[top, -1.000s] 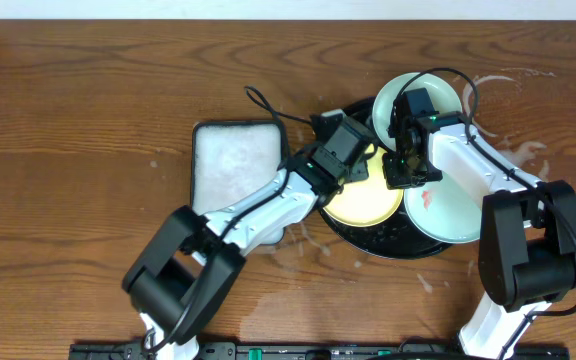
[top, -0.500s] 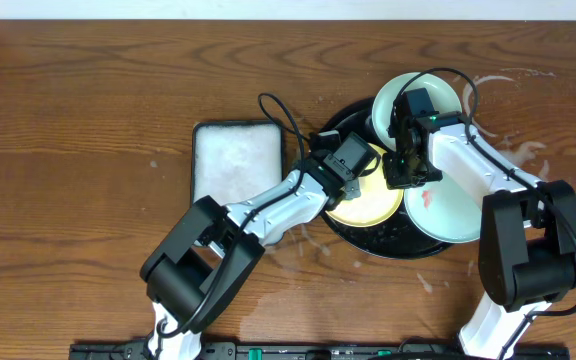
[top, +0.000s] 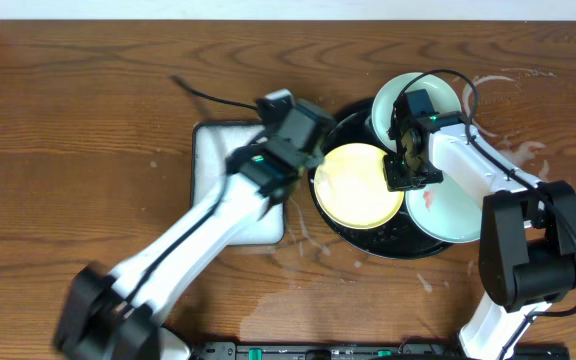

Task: Clean dirty plates on tray and stack at the side
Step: 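Move the sponge back to the foam tray with the left gripper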

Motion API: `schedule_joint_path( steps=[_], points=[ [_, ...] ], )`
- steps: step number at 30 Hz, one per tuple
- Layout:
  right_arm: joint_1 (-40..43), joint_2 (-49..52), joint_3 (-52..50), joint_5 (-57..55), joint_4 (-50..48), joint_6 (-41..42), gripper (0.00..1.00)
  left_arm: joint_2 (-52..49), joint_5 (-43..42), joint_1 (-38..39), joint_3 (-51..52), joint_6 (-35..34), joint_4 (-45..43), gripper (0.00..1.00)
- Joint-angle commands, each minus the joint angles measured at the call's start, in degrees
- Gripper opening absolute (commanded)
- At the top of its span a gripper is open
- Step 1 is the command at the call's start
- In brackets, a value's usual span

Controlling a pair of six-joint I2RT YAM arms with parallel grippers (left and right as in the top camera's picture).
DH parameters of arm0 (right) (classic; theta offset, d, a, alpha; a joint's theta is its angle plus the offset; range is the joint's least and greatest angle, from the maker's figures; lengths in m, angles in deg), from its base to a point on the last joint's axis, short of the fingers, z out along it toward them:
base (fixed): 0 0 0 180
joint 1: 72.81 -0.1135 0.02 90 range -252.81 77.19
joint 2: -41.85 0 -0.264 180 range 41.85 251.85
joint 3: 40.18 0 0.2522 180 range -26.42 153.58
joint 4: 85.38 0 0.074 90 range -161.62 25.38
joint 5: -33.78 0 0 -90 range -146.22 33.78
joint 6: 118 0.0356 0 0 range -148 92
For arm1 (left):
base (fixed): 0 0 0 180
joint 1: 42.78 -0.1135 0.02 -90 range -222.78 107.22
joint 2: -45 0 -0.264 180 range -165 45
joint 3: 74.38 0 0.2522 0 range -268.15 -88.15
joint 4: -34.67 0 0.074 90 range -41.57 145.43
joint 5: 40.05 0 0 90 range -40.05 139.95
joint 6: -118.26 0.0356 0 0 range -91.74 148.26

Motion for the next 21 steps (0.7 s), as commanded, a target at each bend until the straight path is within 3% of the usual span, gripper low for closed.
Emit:
schedule_joint_path(
  steps=[1, 10, 21],
  points=[
    [-0.4, -4.2, -0.3, 1.6, 0.7, 0.2, 0.01, 4.6, 1.8, -3.3, -0.3, 2.8, 4.6, 0.08],
    [-3.1, -16.5, -0.3, -1.1, 1.0, 0.2, 0.01, 6.1, 1.7, -12.2, -0.3, 2.7, 15.8, 0.08],
    [-4.0, -23.3, -0.3, -12.7, 1.5, 0.3, 0.01, 6.0, -3.9, -20.5, -0.3, 5.8, 17.4, 0.08]
  ],
)
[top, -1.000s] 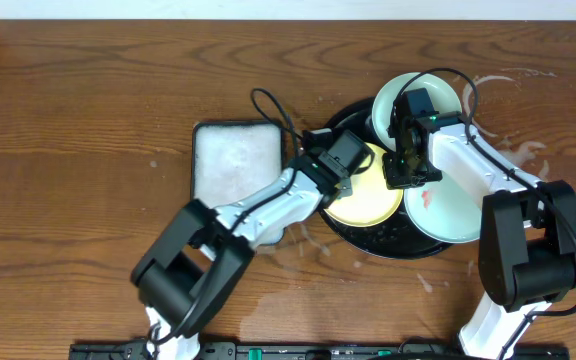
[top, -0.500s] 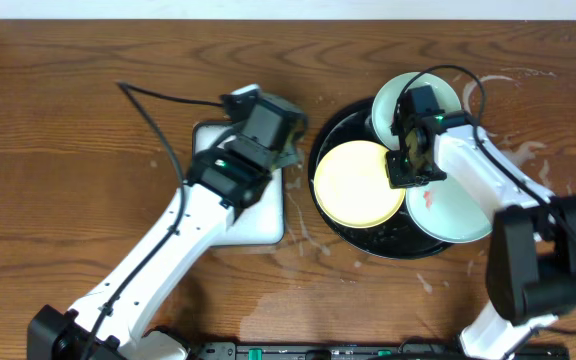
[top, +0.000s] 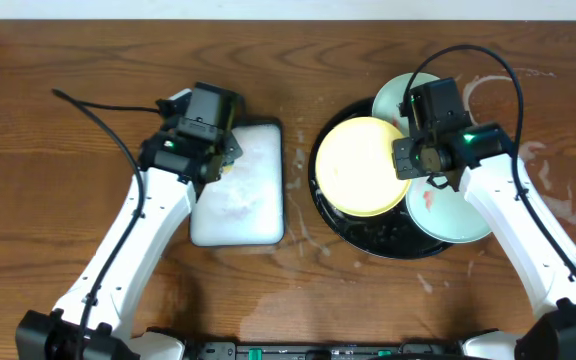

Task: Clean dirty plates on tray and stack at the side
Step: 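Move the sponge back to the foam tray with the left gripper, then carry the re-soaped sponge back onto the yellow plate with the left gripper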

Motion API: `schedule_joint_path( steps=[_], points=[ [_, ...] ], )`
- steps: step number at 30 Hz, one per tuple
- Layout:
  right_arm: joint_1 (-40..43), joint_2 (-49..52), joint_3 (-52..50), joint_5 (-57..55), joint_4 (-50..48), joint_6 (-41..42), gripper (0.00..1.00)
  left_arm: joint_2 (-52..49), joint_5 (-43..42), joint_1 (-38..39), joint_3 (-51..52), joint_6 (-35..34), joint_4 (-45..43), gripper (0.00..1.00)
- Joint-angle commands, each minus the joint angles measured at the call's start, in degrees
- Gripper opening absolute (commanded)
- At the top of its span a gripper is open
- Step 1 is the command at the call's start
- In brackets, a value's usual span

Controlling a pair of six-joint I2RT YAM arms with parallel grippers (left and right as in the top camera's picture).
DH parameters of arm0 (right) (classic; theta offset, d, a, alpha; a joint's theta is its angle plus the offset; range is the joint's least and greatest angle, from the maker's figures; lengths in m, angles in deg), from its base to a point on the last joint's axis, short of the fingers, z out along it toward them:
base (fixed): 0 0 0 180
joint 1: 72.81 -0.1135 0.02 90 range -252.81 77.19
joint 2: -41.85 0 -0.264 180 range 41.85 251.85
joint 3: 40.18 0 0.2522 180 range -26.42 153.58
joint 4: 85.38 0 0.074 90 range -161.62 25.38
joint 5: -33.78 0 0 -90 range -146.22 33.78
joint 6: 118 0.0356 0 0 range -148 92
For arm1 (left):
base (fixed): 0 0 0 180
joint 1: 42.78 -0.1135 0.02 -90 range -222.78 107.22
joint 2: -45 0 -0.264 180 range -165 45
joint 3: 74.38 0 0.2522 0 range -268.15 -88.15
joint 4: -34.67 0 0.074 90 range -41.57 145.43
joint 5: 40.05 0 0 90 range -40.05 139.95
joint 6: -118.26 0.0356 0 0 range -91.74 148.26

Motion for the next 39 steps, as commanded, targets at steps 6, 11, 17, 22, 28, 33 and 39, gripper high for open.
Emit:
schedule_joint_path(
  steps=[6, 11, 17, 22, 28, 33, 39],
  points=[
    [-0.6, -3.7, -0.2, -15.1, -1.7, 0.2, 0.01, 0.0, -6.3, -3.9, -0.2, 5.8, 0.3, 0.08],
    [-1.9, -4.3, -0.2, -11.6, -1.4, 0.3, 0.01, 0.0, -7.3, -4.3, 0.5, 5.8, 0.3, 0.08],
    [-2.0, -1.2, -0.4, -5.3, 0.4, 0.3, 0.01, 0.0, -15.3, -4.3, 0.5, 5.8, 0.1, 0.08],
    [-0.4, 5.9, -0.6, -1.6, 1.4, 2.8, 0.01, 0.0, -21.0, -4.0, 0.5, 5.8, 0.1, 0.08],
    [4.0, 14.4, -0.6, 6.8, 0.2, 2.8, 0.01, 0.0, -24.8, -1.6, 0.5, 5.8, -1.7, 0.08],
    [7.2, 18.1, -0.6, 9.5, -0.7, 2.8, 0.01, -0.3, -24.8, 2.9, 0.5, 5.8, -3.8, 0.09],
    [8.5, 18.5, -0.6, 9.4, -1.7, 1.7, 0.01, -2.0, -24.7, 8.2, 0.5, 4.8, -8.1, 0.12]
  ],
)
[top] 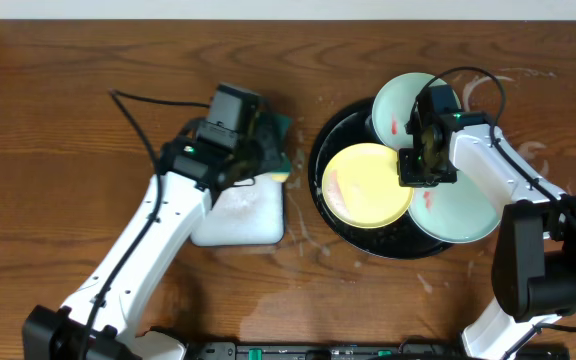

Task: Clean dirty plates on tray and stack at the side
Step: 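Carry the re-soaped sponge back onto the yellow plate with the left gripper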

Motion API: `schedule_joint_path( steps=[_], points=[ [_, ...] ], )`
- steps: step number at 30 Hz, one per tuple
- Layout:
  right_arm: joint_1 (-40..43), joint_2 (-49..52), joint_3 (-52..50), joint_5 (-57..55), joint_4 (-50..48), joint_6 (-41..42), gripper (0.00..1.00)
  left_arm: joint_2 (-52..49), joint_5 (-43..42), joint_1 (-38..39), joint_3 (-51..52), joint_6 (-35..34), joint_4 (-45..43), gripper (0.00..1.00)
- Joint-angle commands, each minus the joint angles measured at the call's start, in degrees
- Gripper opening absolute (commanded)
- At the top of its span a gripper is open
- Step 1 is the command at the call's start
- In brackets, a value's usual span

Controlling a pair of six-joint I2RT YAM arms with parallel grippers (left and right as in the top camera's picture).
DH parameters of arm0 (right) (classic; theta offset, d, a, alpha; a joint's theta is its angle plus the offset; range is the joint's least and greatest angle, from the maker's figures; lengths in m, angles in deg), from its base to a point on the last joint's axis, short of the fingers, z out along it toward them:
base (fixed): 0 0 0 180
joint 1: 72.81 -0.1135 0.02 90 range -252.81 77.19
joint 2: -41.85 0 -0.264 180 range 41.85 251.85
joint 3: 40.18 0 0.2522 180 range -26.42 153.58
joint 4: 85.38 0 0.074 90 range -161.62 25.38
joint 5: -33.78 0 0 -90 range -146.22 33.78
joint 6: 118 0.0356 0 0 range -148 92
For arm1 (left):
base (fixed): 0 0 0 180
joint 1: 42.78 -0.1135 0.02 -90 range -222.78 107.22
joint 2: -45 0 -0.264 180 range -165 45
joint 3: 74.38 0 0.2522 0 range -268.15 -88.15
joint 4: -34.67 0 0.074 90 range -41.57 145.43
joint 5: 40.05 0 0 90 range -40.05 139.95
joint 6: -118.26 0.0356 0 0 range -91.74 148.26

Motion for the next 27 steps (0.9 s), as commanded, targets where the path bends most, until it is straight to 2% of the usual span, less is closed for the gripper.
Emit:
schedule_joint_path(
  steps=[1, 12, 19, 22, 27],
  points=[
    [0.6, 0.2, -0.2, 0.9, -0.7, 0.0, 0.01, -2.2, -0.7, 2.7, 0.4, -0.7, -2.2, 0.12],
    [0.6, 0.3, -0.2, 0.9, -2.4, 0.0, 0.01, -13.8, -0.8, 10.7, 0.4, -10.0, -11.1, 0.12],
    [0.6, 0.3, -0.2, 0.9, -2.9, 0.0, 0.01, -20.4, -0.8, 15.9, 0.4, -10.4, -20.1, 0.11],
    [0.6, 0.3, -0.2, 0.9, -2.9, 0.0, 0.01, -23.0, -0.8, 17.0, 0.4, -13.9, -24.2, 0.11],
    [0.6, 0.3, -0.2, 0.9, -2.7, 0.0, 0.01, -27.2, -0.8, 17.5, 0.4, -15.4, -28.3, 0.11]
  ],
)
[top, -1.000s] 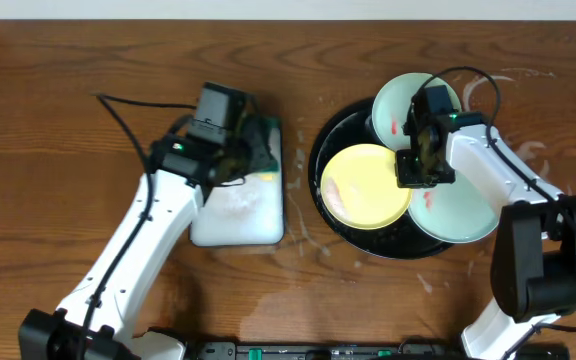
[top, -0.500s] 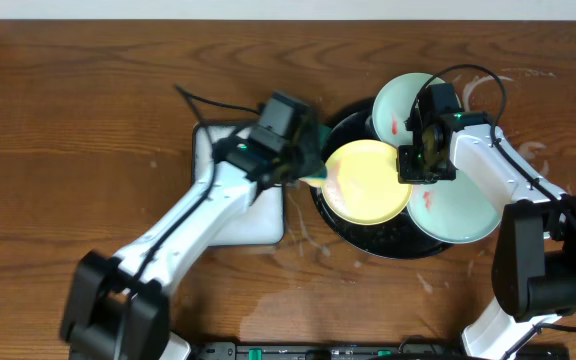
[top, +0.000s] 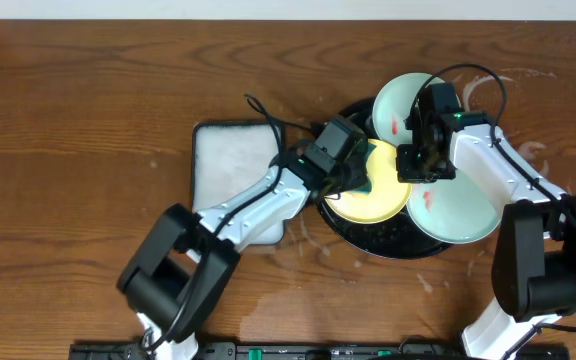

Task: Clean dirty plates on tray and stack at the side
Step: 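Carry the re-soaped sponge back onto the yellow plate with the left gripper, then scrub the yellow plate again with the sponge in the left gripper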

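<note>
A yellow plate [top: 386, 203] lies on the black round tray [top: 400, 243]. My left gripper [top: 356, 180] is over the plate's left part, shut on a green sponge [top: 365, 185] that rests against the plate. My right gripper [top: 414, 166] is at the plate's right rim and appears shut on it. Two pale green plates with red smears are on the tray too, one at the back [top: 396, 100] and one at the right [top: 460, 212].
A white rectangular dish of soapy foam [top: 226, 165] sits left of the tray, partly under my left arm. Wet smears mark the wood to the right of the tray [top: 528, 150] and in front of it [top: 308, 240].
My left gripper has moved right with the sponge, from the back right corner of the foam dish onto the yellow plate. The right gripper still holds the plate's right rim.
My left gripper was first at the tray's left edge beside the yellow plate, which the right gripper held. Then it was over the foam dish while the plate was raised. Then it held a green sponge at the dish's corner, and now the sponge is on the plate.
</note>
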Motion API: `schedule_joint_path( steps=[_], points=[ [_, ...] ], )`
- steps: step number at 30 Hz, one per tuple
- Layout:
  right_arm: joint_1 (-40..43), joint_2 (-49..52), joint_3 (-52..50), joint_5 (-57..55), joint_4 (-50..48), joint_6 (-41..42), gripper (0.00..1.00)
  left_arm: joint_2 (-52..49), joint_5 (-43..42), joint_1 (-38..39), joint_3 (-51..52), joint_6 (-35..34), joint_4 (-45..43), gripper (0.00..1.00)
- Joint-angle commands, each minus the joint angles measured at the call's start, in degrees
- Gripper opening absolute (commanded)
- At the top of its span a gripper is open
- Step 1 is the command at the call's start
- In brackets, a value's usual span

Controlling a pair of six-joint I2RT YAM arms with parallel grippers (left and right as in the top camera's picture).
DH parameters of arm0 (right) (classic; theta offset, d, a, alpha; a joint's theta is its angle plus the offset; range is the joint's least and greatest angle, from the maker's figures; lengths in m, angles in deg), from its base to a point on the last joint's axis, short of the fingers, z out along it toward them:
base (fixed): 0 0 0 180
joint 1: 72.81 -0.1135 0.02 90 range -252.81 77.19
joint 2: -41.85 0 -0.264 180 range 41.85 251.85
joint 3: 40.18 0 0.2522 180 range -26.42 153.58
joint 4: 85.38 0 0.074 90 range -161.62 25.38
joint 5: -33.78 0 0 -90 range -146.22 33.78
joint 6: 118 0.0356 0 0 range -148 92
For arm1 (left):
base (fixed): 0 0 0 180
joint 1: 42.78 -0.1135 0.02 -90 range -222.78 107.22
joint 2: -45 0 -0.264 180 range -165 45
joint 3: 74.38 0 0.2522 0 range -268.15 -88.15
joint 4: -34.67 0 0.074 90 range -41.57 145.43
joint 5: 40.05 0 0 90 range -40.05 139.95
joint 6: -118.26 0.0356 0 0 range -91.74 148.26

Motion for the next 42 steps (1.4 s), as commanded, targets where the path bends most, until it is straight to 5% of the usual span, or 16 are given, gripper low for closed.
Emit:
schedule_joint_path(
  steps=[1, 9, 16, 23, 31, 36, 42],
  points=[
    [0.5, 0.3, -0.2, 0.0, -0.1, 0.1, 0.01, -3.8, 0.2, 0.3, 0.2, -2.2, -1.5, 0.11],
    [0.5, 0.3, -0.2, 0.0, 0.4, 0.0, 0.01, -7.8, 10.1, 0.3, 0.2, 2.3, 2.1, 0.12],
    [0.6, 0.3, -0.7, -1.2, 0.9, 0.0, 0.01, -6.2, 19.4, 0.2, 0.1, 13.5, 4.7, 0.08],
    [0.5, 0.3, -2.2, -1.5, 0.5, -0.2, 0.01, 0.7, 29.4, 0.2, 0.1, 13.8, 5.8, 0.08],
    [0.5, 0.3, -2.5, -1.2, 0.3, -0.2, 0.01, 6.3, 25.9, 0.2, 0.1, 11.6, 4.2, 0.08],
    [0.5, 0.3, -2.5, -0.1, -0.3, -0.1, 0.01, 4.2, 12.7, 0.9, 0.2, 6.6, -0.3, 0.08],
    [0.5, 0.3, -2.5, 1.2, -0.5, -0.1, 0.01, 0.2, 11.9, 2.9, 0.2, 4.1, -1.0, 0.08]
  ],
)
